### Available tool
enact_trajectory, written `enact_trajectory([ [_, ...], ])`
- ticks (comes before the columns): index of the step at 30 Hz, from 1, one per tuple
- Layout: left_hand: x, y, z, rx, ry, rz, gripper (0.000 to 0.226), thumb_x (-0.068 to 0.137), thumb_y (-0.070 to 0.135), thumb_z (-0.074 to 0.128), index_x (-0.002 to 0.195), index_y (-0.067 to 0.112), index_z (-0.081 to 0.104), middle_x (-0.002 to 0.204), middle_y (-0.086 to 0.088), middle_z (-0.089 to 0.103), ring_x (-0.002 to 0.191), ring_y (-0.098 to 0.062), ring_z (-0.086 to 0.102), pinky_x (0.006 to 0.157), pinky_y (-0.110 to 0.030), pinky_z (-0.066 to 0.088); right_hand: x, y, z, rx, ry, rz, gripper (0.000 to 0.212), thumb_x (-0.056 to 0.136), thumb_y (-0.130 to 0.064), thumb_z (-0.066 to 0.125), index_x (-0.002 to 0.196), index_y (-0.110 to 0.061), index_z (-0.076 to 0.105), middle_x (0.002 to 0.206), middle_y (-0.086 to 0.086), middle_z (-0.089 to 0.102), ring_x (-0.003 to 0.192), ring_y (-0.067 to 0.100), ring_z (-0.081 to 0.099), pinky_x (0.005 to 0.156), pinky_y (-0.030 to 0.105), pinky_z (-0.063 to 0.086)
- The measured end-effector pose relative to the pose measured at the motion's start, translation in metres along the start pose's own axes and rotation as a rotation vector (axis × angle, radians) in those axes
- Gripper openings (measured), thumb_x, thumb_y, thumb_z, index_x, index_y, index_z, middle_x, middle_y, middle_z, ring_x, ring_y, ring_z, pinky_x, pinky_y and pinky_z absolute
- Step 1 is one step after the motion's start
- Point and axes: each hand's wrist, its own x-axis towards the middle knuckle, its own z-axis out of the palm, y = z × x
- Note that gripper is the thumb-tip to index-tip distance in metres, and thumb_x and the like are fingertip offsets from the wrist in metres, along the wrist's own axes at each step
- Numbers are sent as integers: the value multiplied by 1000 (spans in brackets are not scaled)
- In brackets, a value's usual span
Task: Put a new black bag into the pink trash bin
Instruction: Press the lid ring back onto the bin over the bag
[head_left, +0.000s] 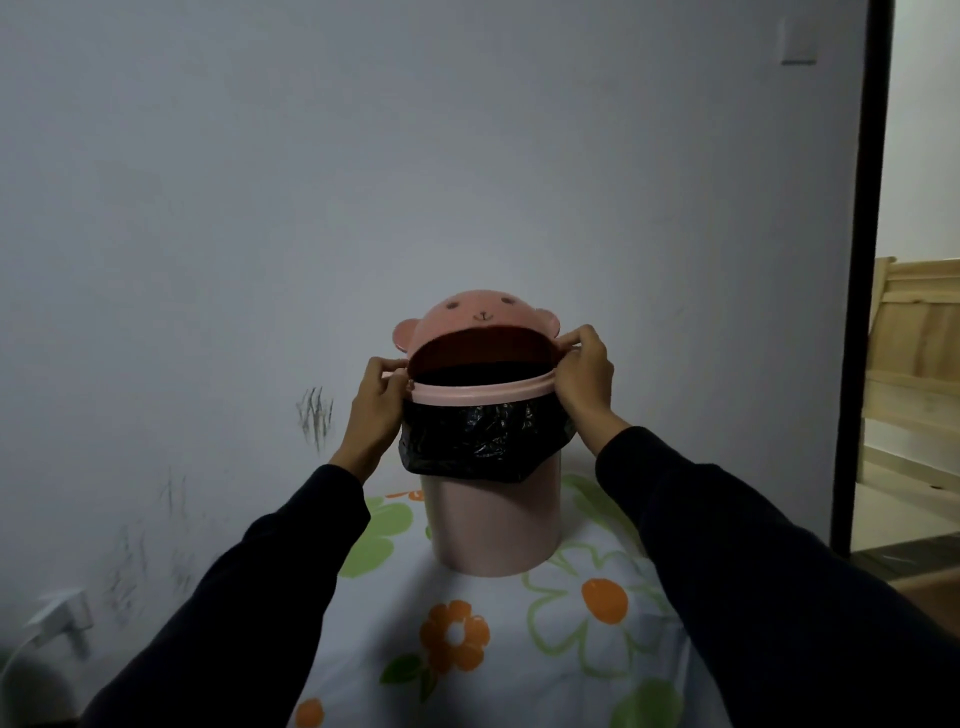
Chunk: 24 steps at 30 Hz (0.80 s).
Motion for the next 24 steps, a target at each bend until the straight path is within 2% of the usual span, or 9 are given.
enact_trajectory([
  [3,6,-4,-3,-36,5,-58,16,87,44,47,81,30,52,105,-6,67,106,-26,64,96,-55,49,4,0,-8,14,8,46,28,90,-1,36,95,-2,64,95,7,66,80,17,56,59,21,40],
  [8,2,3,-1,-72,18,-119,29,83,47,50,88,19,50,109,-10,63,109,-26,62,96,-53,50,5,0,-11,-28,-30,58,24,95,-15,43,101,-8,65,98,3,66,88,19,58,57,18,37],
  [11,-6,7,5,-54,26,-99,27,88,38,50,99,14,51,105,-1,59,105,-20,60,95,-46,51,-1,1,-7,-51,-72,16,25,96,-11,39,107,-9,63,98,1,62,87,17,56,58,16,37],
  [14,-14,10,11,-42,20,-89,28,95,29,46,116,11,49,109,1,57,103,-16,57,82,-33,51,-10,4,-3,-63,-99,-8,29,97,-4,36,114,-10,58,105,2,60,93,18,55,65,18,40],
  [17,-15,9,14,-28,17,-65,31,96,26,40,122,11,50,114,-2,57,99,-16,57,69,-22,45,-10,4,-1,-75,-98,-3,30,97,-1,35,116,-10,55,112,4,59,97,19,55,76,25,41],
  [19,-13,7,11,-15,16,-66,34,91,29,43,118,13,56,116,-5,62,98,-19,61,69,-24,50,-8,2,-3,-95,-96,1,31,95,2,36,116,-9,57,110,3,59,96,19,54,77,25,41],
  [22,-12,10,1,-24,22,-87,30,86,27,53,113,15,61,117,-2,65,107,-22,64,87,-40,56,-6,-1,-10,-109,-40,-41,31,90,5,43,108,-9,63,106,2,63,94,16,57,74,21,42],
  [24,-15,15,-3,-24,7,-74,27,89,18,58,115,10,62,119,-3,64,106,-21,64,87,-37,57,-9,-1,-15,-94,-17,-72,27,89,4,47,104,-10,65,102,0,65,92,15,58,67,14,41],
])
